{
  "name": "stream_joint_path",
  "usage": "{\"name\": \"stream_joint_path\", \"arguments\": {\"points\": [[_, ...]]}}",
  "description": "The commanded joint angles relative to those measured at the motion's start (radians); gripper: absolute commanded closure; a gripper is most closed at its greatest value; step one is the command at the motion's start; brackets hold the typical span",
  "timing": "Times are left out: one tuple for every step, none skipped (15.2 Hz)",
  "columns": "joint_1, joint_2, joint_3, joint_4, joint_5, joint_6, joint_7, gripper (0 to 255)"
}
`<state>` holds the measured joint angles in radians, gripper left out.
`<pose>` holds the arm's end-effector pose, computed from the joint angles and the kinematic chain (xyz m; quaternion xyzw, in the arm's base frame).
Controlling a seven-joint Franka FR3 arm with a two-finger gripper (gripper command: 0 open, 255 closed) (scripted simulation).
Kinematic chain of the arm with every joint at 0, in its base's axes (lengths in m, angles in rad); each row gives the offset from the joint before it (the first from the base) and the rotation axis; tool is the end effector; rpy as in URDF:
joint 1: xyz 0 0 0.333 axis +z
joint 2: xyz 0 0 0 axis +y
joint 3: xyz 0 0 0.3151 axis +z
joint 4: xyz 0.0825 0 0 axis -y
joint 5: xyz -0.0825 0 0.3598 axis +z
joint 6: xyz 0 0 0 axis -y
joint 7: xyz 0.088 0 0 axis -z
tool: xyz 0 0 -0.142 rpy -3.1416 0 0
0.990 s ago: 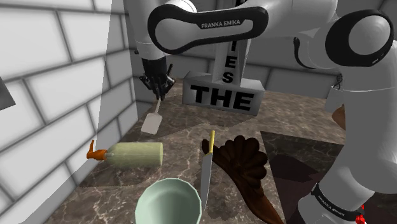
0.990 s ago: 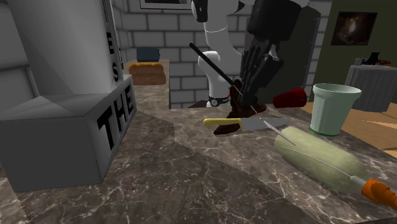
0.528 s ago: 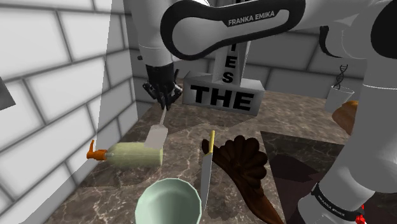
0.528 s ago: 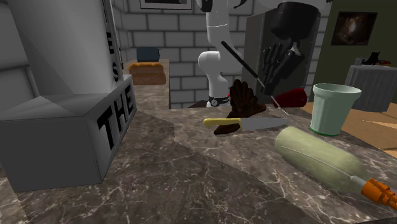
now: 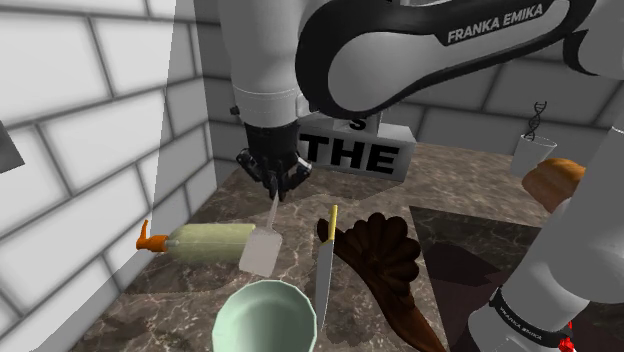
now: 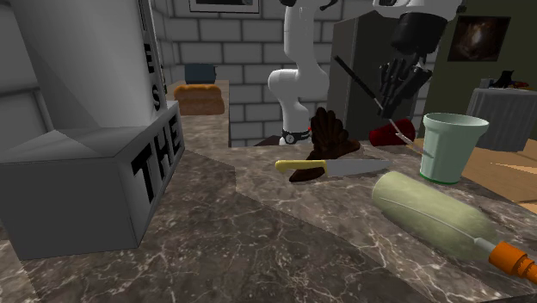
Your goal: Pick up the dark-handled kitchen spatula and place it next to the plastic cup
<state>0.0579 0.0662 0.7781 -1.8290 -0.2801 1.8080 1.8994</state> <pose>0.3944 0.3777 0.4694 0.8746 -0.4708 0.1025 0.0547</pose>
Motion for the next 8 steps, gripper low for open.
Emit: {"name": "stream_joint_path", "arguments": {"points": [[0.011,-0.051,0.017,-0.047,0.038,0.005,0.021,255],[0.018,-0.075,0.024,-0.066,0.057,0.006,0.029,255],[0.025,-0.098,0.031,-0.084,0.075,0.007,0.038,255],[0.033,-0.12,0.038,-0.101,0.093,0.006,0.048,255],[0.042,-0.142,0.046,-0.117,0.11,0.005,0.058,255],[0.051,-0.162,0.053,-0.131,0.127,0.004,0.068,255],[0.062,-0.181,0.06,-0.145,0.144,0.001,0.078,255],[0.073,-0.2,0.067,-0.156,0.161,-0.001,0.09,255]]}}
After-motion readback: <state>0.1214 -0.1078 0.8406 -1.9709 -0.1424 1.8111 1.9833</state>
